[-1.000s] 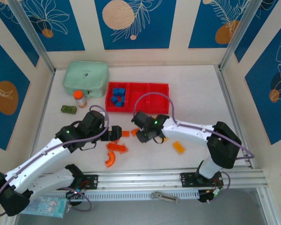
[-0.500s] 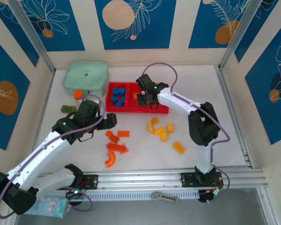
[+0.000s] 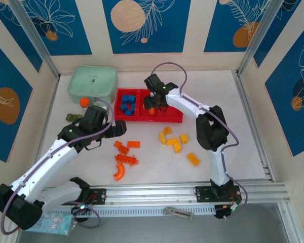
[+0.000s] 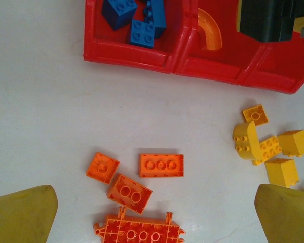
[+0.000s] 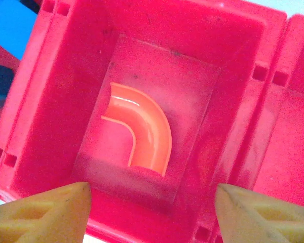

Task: Sort the legos into containers by color
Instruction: Place the lego in the container, then pick up the lego from the bottom-center of the table.

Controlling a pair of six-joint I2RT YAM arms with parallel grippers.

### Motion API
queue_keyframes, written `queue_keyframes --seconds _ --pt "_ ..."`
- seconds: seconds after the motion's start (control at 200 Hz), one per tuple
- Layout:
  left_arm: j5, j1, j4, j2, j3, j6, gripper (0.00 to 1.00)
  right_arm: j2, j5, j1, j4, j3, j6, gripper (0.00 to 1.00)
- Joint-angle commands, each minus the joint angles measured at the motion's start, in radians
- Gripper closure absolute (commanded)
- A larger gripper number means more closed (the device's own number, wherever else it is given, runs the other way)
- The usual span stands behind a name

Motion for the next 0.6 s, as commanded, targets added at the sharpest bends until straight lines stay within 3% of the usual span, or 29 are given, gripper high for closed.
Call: queue_keyframes --seconds 0.0,0.345,0.595 --pt "0.037 0.011 -0.004 -0.032 0.01 0.016 0.01 -0.128 -0.058 0.027 0.002 -0.083 0.006 0.32" --pt "0.091 0.011 -0.063 -0.121 -0.063 -0.02 0.01 -0.323 -0.103 0.152 0.034 -0.352 0.024 0.24" --pt "0.116 0.012 -0.109 -0.192 -0.132 -0.054 0.01 -0.38 -0.128 0.264 0.068 -0.492 0.049 0.2"
